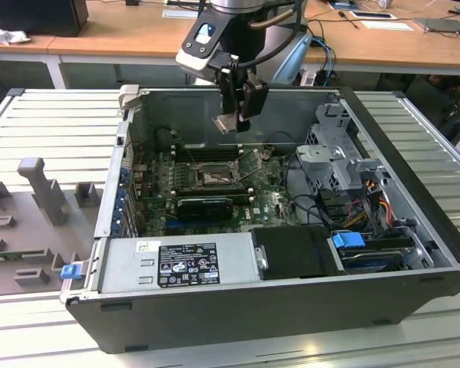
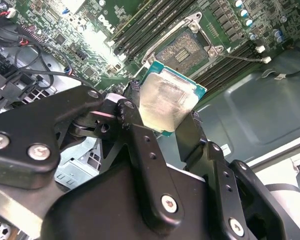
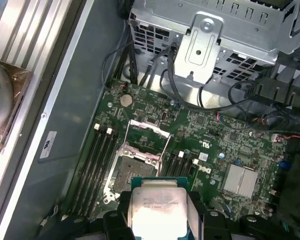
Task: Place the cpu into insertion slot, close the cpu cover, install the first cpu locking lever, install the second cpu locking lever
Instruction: 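Place the cpu into insertion slot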
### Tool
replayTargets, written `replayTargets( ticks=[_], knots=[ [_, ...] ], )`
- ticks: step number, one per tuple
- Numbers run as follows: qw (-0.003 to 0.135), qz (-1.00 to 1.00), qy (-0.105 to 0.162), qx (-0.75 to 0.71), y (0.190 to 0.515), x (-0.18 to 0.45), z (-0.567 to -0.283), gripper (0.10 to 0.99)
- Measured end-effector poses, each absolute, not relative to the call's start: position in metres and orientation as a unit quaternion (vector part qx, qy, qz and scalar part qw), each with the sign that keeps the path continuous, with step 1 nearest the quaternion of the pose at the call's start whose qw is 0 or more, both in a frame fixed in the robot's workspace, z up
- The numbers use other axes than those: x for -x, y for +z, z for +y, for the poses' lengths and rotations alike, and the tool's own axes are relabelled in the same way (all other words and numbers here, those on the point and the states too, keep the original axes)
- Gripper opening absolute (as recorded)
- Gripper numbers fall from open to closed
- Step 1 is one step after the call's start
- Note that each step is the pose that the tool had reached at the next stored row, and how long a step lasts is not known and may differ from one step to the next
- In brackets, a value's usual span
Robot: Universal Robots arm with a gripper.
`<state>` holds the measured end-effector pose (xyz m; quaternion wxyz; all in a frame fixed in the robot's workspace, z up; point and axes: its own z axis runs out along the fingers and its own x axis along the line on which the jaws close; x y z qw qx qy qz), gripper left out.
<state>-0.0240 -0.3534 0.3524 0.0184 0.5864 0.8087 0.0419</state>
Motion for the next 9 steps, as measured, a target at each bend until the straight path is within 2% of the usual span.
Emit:
replayTargets(
  ticks=[9],
  knots=[
    [0.019, 0.798, 0.042, -0.601, 0.3522, 0.024, -0.3534, 0.525]
  ],
)
